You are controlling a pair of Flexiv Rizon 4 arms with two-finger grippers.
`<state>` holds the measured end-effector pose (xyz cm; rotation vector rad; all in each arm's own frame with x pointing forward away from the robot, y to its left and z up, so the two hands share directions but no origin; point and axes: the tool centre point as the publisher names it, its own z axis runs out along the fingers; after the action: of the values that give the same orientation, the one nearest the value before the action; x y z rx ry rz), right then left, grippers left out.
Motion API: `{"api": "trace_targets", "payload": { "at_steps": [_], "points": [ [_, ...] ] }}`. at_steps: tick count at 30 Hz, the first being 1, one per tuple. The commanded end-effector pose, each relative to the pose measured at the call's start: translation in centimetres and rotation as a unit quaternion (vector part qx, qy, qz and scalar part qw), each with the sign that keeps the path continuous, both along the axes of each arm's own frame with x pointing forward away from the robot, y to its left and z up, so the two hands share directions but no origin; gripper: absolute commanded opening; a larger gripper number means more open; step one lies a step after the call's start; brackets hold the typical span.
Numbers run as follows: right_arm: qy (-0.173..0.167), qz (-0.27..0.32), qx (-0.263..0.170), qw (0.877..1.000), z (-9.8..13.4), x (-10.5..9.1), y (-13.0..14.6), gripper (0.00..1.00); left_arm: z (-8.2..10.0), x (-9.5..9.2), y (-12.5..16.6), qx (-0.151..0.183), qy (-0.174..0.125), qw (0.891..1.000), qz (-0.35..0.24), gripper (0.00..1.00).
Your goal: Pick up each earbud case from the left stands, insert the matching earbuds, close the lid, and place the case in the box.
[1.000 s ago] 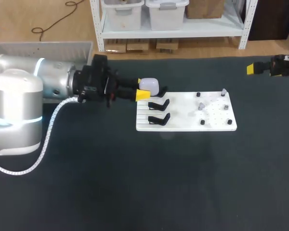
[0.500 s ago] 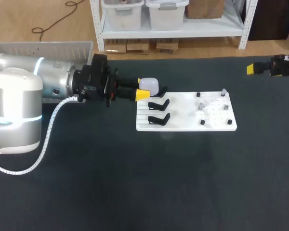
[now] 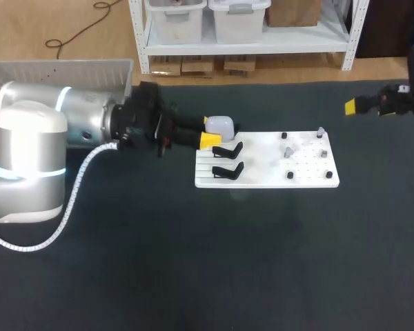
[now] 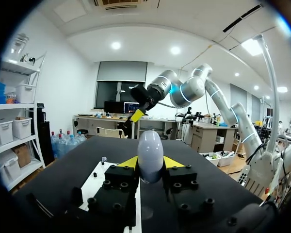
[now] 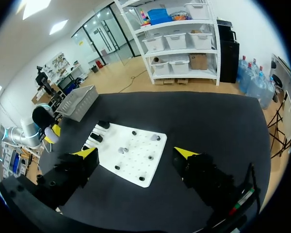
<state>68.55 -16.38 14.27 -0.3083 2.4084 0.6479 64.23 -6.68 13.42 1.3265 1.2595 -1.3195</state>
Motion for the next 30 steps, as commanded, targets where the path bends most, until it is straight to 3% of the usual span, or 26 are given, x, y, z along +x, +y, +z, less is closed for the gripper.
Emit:
{"api": "trace_targets", "payload": {
  "at_steps": [1,14,30],
  "points": [
    [-0.002,0.007,-0.003,1.000,0.4,-1.6,1.0,1.00,-0.6,0.8,-0.8,-0.003,0.004,1.000,-0.015,0.00],
    [0.010,0.089,-0.012,0.996,-0.2,-4.9,6.9,1.00,-1.7,0.4,-1.6,0.003,0.005,0.999,-0.035,0.00],
    [0.029,0.142,-0.013,0.989,-0.6,-6.4,12.4,1.00,-2.3,0.4,-1.2,0.011,-0.017,1.000,0.002,0.00]
  ]
}}
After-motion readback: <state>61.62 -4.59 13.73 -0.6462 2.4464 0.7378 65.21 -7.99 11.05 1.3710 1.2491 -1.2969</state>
